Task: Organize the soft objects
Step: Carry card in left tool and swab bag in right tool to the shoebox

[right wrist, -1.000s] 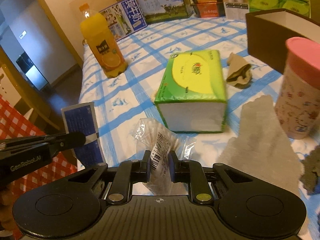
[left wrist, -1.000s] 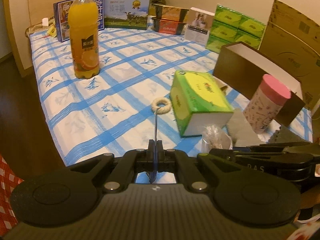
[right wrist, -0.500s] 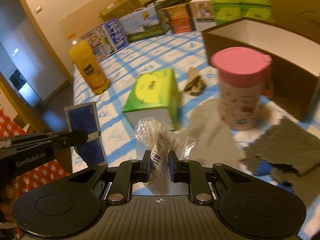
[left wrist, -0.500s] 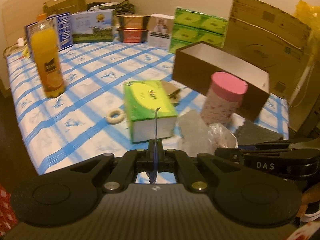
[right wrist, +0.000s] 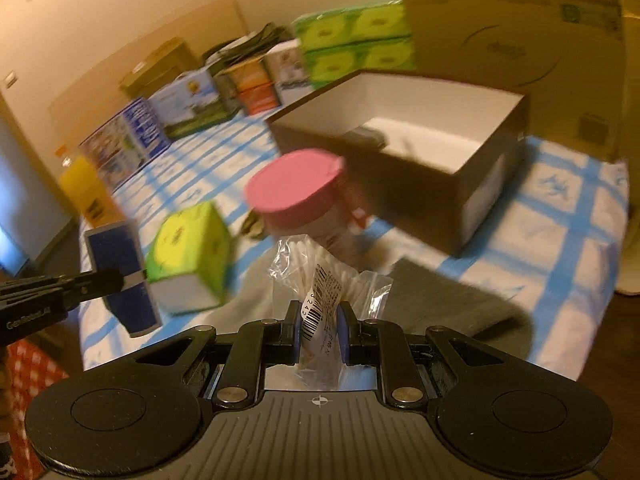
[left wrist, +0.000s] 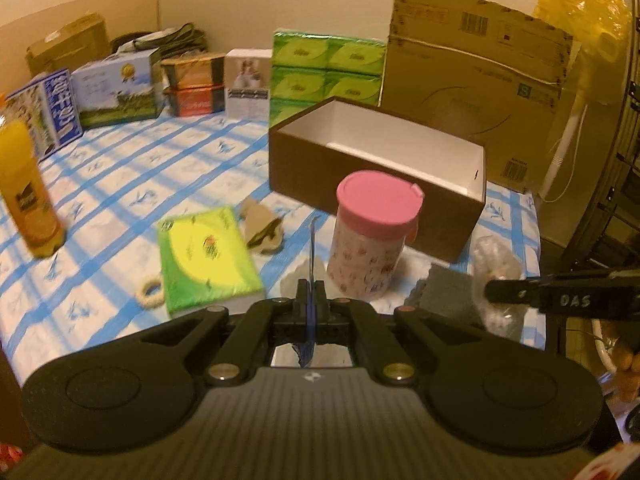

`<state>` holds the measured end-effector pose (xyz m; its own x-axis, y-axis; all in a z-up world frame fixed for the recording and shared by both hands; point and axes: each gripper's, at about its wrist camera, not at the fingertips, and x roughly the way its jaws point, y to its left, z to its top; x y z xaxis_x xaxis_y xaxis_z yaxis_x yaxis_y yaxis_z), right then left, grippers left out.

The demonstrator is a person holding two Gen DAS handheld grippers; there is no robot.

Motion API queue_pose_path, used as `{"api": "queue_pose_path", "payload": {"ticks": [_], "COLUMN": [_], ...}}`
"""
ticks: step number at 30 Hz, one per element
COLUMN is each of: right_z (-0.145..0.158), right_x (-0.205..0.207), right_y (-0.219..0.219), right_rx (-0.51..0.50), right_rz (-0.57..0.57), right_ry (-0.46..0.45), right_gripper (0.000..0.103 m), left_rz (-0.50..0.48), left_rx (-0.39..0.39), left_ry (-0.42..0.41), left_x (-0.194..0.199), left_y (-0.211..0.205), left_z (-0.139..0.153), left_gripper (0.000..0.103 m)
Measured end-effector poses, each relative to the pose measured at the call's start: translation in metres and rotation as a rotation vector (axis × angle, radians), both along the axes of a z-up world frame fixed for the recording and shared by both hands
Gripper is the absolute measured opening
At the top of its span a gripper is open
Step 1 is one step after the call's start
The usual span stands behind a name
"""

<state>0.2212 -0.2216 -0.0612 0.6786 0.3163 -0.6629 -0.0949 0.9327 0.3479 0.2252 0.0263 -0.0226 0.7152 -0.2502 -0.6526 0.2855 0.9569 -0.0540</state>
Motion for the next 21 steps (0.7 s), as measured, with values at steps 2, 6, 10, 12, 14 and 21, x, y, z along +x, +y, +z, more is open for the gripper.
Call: {"api": "queue_pose_path", "payload": {"ticks": [2,6,10,12,14,21], "right_z": [0.005,0.015,0.027,0.034,0.041,0.05], "right_x": [0.004,0.018,0.038,0.05,0.063,0.12], "right_y": [-0.013,-0.031,-0.048,-0.056,-0.063,-0.085], "right_rx": [-0.007,-0.025,-0.043,-0.055,-0.068,-0.092], "right_rz": [-0.018,-0.051,-0.073,-0.081,-0.091,-0.11], "right_ry": [-0.017,-0.056,-0.096,-0.121,-0.147,-0.174], "right_gripper": [0.018,0.018,0.018,0.018,0.018,0.018], "left_rz": [-0.012,-0.039,-0.077,-0.093,-0.112,-0.193], "left_rx": [0.011,0.042,0.058,0.057,0.062,0.064], "left_ry": [-0.016,-0.056,-0.105,-0.117,-0.133,-0.152], "left_x": [0.012,0.039,0.072,0.09,0.108,0.17], "left_y": [-0.005,-0.014,-0.024,-0.03,-0.039,-0.083], "left_z": [0.003,0.011,0.019,0.023,0.027,0.033], "left_gripper": [0.001,0.001,0.001,0.001,0.001,0.001]}}
